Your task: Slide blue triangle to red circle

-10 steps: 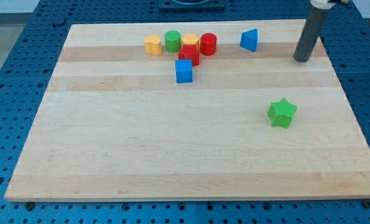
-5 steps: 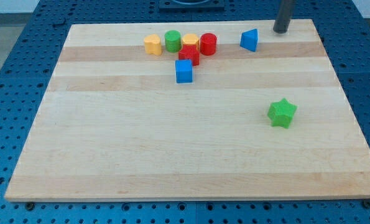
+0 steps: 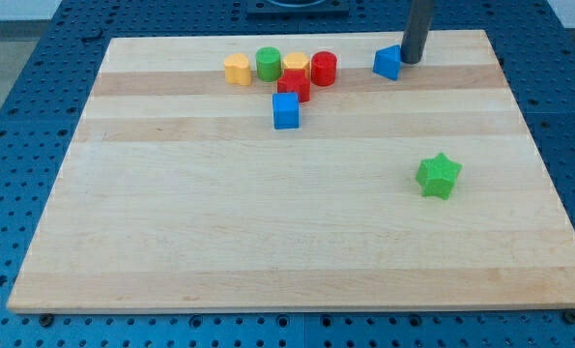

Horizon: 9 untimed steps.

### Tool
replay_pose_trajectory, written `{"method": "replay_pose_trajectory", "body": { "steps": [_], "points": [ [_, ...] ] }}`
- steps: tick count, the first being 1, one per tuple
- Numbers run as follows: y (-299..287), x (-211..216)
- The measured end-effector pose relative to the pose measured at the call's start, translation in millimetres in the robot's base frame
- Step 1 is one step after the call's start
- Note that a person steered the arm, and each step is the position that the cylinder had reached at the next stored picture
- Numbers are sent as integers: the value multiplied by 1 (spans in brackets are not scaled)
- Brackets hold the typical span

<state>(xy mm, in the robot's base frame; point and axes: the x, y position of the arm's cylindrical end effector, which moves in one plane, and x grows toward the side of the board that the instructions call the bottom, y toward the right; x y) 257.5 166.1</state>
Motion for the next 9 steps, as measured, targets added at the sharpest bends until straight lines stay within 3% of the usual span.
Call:
{"method": "replay_pose_trajectory", "body": {
  "steps": [9],
  "points": [
    [-58,16]
  ]
}}
